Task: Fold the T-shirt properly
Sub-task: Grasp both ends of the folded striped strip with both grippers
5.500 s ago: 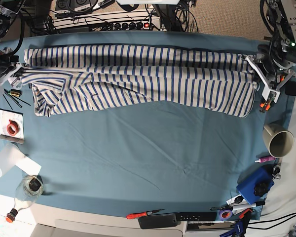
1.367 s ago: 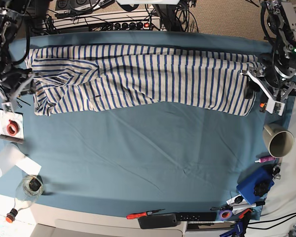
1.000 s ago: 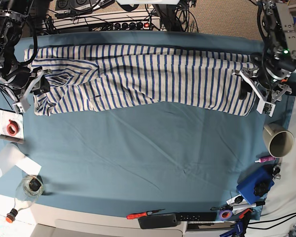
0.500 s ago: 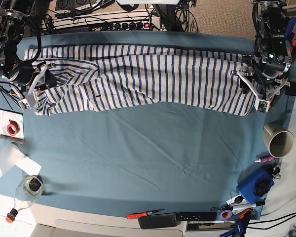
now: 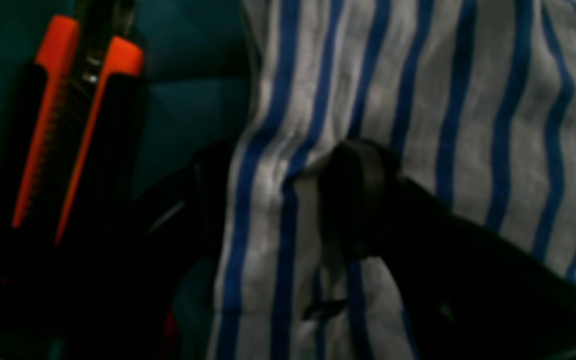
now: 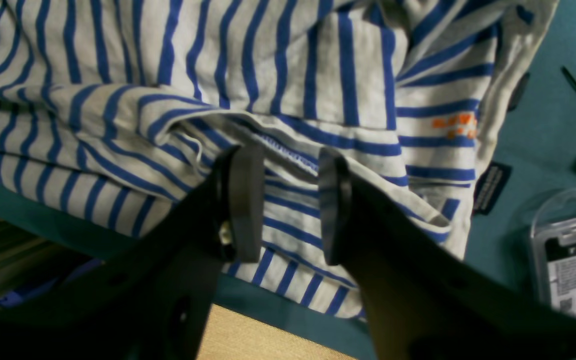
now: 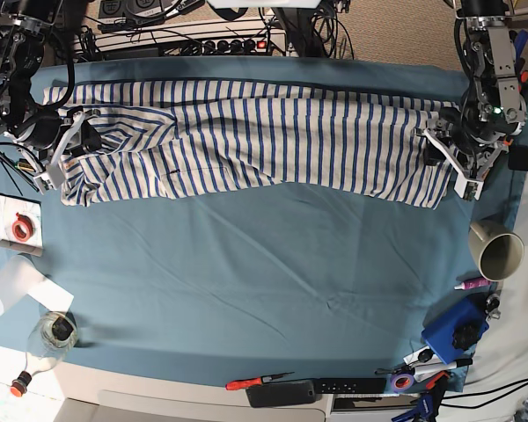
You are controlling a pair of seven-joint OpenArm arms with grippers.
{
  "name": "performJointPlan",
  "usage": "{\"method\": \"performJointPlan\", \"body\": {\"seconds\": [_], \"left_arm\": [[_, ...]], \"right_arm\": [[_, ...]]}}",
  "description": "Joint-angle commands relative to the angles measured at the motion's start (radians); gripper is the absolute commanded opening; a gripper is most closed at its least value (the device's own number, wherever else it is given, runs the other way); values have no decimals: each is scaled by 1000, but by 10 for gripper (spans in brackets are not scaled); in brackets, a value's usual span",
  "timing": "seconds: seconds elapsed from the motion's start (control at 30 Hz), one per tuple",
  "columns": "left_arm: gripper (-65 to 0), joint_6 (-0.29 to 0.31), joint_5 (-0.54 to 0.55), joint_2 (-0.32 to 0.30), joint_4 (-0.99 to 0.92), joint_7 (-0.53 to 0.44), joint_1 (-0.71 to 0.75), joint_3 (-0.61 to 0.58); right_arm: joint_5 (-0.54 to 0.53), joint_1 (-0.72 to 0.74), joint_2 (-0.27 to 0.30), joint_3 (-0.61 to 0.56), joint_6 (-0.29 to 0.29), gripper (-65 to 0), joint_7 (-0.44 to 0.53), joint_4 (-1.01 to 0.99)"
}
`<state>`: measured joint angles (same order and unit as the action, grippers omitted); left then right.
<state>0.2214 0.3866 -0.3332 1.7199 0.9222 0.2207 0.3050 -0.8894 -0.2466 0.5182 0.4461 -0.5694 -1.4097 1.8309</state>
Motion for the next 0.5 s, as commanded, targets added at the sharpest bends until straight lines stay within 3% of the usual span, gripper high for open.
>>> {"method": "performJointPlan", "body": {"seconds": [0.0,0.2,0.4,0.47], "left_arm": [[-342,2,-34,3,-20,77,10,-10],[-628,1,-34,3,18,148,-4,-10],[-650,-1,-77,3,108,181,-7,-10],[-650,-28,-104,3,158,182,-7,-10]], "right_arm": [[-11,9,22,9,1,-458,13,14],[-8,9,23,9,1,-458,31,14],[-7,9,22,9,1,-458,34,14],[-7,9,22,9,1,-458,35,14]]}}
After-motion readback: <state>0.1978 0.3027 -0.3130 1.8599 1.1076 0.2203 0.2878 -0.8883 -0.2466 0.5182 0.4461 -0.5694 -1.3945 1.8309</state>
